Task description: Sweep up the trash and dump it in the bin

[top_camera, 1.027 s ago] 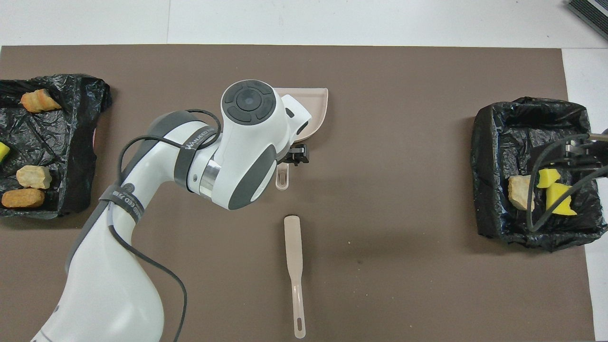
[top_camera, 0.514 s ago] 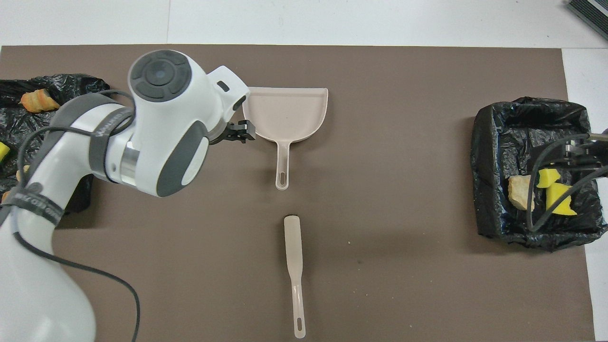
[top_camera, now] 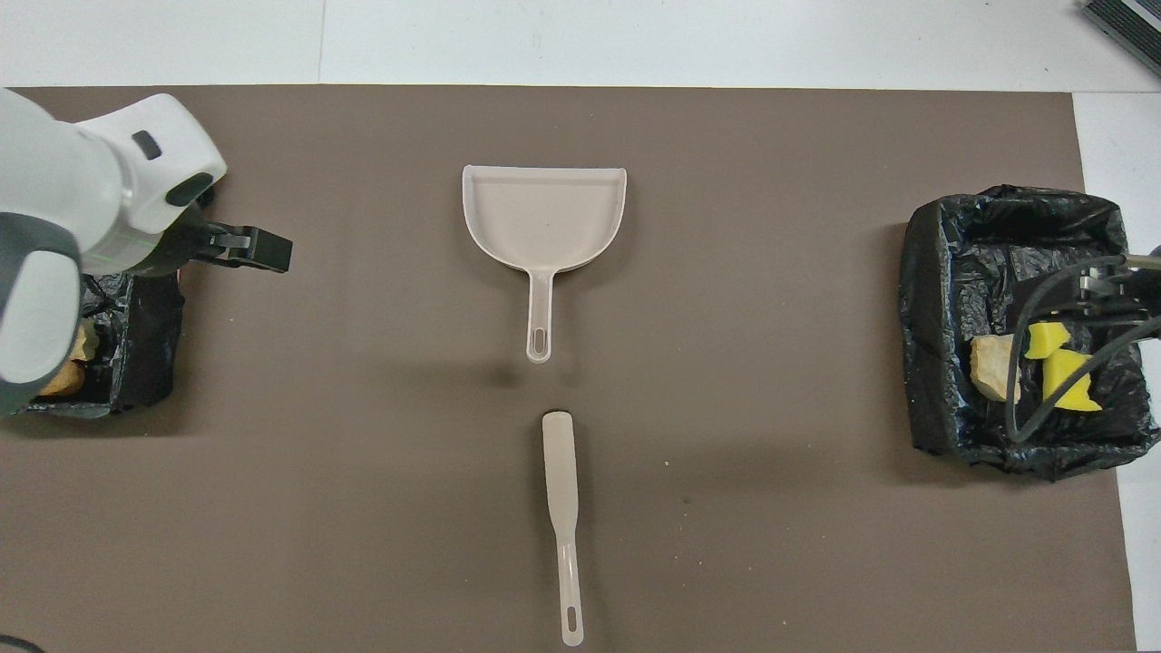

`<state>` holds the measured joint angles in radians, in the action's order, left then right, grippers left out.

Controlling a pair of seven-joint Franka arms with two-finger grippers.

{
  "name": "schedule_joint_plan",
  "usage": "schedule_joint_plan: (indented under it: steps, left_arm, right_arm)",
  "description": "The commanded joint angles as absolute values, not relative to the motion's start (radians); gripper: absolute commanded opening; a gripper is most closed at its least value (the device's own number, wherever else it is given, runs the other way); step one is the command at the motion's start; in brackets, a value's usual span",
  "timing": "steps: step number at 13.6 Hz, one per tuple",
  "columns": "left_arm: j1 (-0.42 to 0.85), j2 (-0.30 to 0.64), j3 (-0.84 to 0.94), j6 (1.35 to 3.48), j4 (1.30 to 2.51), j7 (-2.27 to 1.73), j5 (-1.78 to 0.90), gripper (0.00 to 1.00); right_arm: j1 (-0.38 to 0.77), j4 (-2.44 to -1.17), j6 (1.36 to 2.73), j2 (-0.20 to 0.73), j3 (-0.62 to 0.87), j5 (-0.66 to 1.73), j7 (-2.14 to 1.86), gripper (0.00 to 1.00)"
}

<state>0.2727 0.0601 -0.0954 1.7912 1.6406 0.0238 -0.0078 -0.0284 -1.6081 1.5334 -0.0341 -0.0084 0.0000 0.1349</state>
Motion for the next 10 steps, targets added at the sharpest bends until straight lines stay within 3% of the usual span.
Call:
schedule_joint_plan:
  steps: [1,7,10]
  left_arm:
    - [0.212,0.038,-0.090,1.676,1.573,0.067,-0.005,1.00]
    - [0.118,0.052,-0.090,1.523,1.401,0.126,-0.021,1.00]
    - [0.112,-0.013,-0.095,1.519,1.474,0.132,-0.021,1.00]
  right_arm:
    - [-0.037,-1.629,1.557,-0.052,-0.006,0.023,0.109,1.00]
    - [-0.035,-1.629,1.557,-0.052,-0.006,0.023,0.109,1.00]
    - [-0.035,-1.629,1.557,-0.052,-0.006,0.023,0.109,1.00]
